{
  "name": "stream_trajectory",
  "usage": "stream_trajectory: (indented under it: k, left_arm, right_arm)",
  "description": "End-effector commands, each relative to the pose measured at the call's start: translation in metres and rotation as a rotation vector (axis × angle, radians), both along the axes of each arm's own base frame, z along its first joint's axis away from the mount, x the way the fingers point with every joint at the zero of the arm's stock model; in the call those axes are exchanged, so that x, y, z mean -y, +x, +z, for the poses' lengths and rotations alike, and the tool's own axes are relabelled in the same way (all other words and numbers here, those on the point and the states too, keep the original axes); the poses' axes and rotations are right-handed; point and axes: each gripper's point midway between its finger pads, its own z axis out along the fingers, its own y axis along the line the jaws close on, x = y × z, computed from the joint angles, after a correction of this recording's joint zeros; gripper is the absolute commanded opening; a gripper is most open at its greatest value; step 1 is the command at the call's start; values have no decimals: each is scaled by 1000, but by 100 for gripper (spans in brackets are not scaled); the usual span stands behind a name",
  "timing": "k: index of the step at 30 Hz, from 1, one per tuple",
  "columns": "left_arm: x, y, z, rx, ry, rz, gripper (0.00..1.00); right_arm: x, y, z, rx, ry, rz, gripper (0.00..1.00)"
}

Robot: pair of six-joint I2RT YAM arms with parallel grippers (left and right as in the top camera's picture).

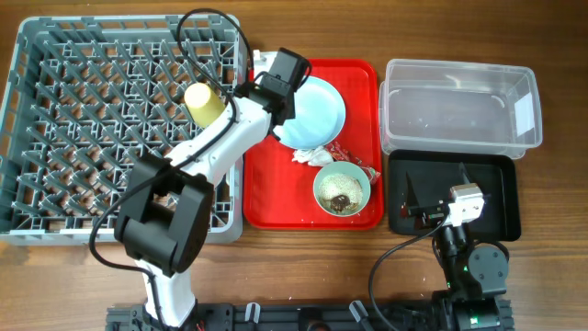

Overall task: Sort waste into correct bins and load items into the dishwasher rack
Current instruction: 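Tilt the light-blue plate up with the left gripper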

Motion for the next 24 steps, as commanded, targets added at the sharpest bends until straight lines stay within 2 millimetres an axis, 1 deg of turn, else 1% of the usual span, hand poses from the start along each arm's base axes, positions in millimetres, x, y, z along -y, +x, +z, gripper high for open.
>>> stream_trajectory:
  k: [1,4,6,9,12,21,24]
  left_arm:
    - [-14,7,-5,-2,35,13,24]
    - [-10,7,-9,-20,-6,-1,24]
    - [-7,6,-15,-35,-17,-9,26]
    - [-7,6,-27,-55,-7,-8,27]
    - [-8,4,-39,-78,4,-9,25]
    - [-7,4,-42,-84,5,-9,23]
    - [-3,2,-44,-94,-16,-21,23]
  right_arm:
    - [0,0,0,4,-5,4,100]
    - [0,0,0,4,-5,4,100]
    - [0,0,0,4,-5,4,100]
    - [0,0,0,4,-5,4,100]
    - [0,0,0,4,-5,4,100]
    - [0,0,0,4,-5,4,100]
    - [0,0,0,4,-5,4,100]
